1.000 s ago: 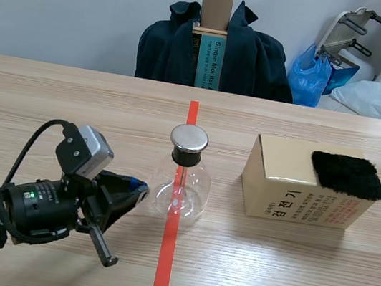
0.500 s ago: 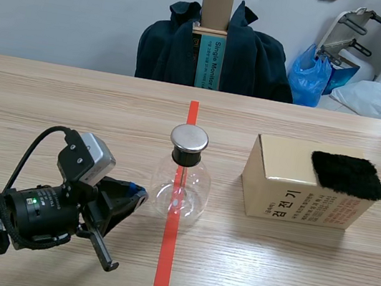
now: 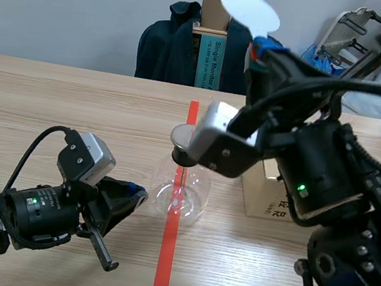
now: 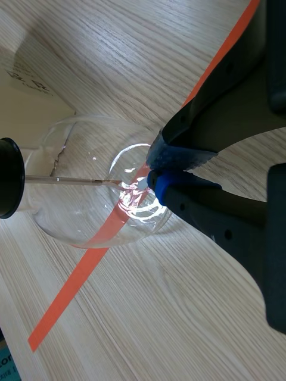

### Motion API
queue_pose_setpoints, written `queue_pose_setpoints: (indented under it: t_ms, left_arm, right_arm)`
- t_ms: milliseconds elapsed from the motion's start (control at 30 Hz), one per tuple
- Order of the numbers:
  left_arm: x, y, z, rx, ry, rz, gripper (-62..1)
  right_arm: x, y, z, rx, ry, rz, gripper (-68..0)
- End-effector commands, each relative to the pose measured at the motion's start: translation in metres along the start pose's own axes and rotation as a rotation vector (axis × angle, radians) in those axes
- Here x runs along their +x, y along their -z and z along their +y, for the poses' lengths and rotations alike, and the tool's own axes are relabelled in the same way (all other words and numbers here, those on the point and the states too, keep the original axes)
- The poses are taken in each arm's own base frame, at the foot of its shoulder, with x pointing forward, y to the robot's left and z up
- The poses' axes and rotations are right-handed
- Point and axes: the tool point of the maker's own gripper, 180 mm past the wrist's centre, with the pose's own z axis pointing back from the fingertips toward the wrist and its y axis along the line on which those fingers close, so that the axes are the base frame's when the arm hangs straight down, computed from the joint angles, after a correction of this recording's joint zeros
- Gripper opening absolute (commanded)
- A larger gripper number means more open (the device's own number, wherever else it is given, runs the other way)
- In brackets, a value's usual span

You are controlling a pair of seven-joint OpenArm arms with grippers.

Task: Do the electroscope experiment.
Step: 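Bring the plate to the electroscope and point at the metal foil, then move the plate toward and away from the electroscope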

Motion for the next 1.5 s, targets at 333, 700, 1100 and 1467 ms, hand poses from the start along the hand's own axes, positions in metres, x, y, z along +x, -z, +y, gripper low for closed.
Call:
queue_pose_setpoints:
  t_ms: [333, 700, 1100, 1467]
  left_arm:
    - [0.010, 0.001, 0.001, 0.005, -0.001, -0.036, -59.0]
    - [0.010, 0.001, 0.001, 0.005, -0.001, -0.037, -59.1]
    - [0.010, 0.001, 0.001, 0.005, -0.001, -0.037, -59.1]
    - [0.010, 0.001, 0.001, 0.005, -0.001, -0.038, -59.1]
  right_arm:
    - [-0.011, -0.028, 0.063, 0.182, -0.048, 0.017, -66.7]
    - [-0.013, -0.044, 0.087, 0.258, -0.052, 0.013, -66.7]
    - [0.012, -0.045, 0.087, 0.257, -0.036, -0.126, -66.7]
    - [0.032, -0.048, 0.084, 0.238, -0.031, -0.241, -66.7]
